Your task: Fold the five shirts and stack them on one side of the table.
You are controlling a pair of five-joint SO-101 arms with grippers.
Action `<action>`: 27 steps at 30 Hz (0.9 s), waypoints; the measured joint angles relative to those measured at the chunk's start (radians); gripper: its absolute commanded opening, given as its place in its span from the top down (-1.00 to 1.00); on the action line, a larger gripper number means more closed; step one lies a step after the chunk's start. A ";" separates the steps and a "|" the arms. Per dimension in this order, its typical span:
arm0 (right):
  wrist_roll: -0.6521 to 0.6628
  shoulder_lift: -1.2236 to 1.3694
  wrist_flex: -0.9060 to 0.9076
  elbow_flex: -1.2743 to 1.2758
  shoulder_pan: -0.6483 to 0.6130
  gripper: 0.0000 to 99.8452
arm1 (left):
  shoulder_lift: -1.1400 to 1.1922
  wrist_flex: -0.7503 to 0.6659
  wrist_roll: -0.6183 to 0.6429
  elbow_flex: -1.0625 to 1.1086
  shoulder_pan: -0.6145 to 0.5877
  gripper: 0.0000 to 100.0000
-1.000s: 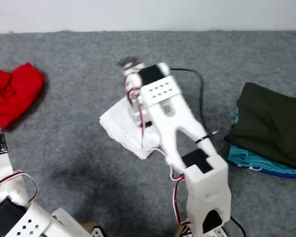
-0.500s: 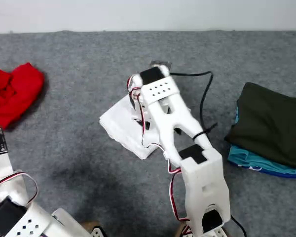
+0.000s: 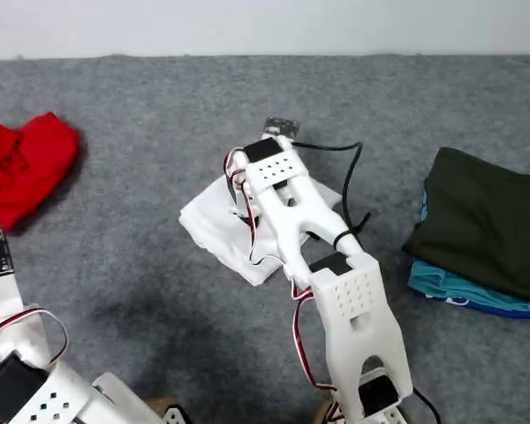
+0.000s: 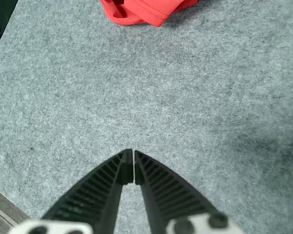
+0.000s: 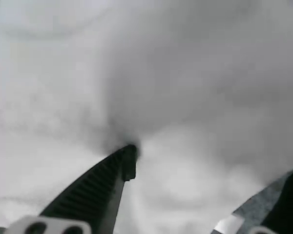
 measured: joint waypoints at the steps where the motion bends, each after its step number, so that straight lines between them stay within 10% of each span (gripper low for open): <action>1: -0.017 0.011 0.002 -0.011 0.000 0.16 | 0.000 0.000 0.000 0.000 0.000 0.97; 10: -0.063 0.061 0.037 -0.057 0.000 0.98 | 0.000 0.000 0.000 0.000 0.000 0.97; 27: 0.238 -0.068 0.293 -0.163 0.193 0.98 | 0.000 0.000 0.000 0.000 0.000 0.97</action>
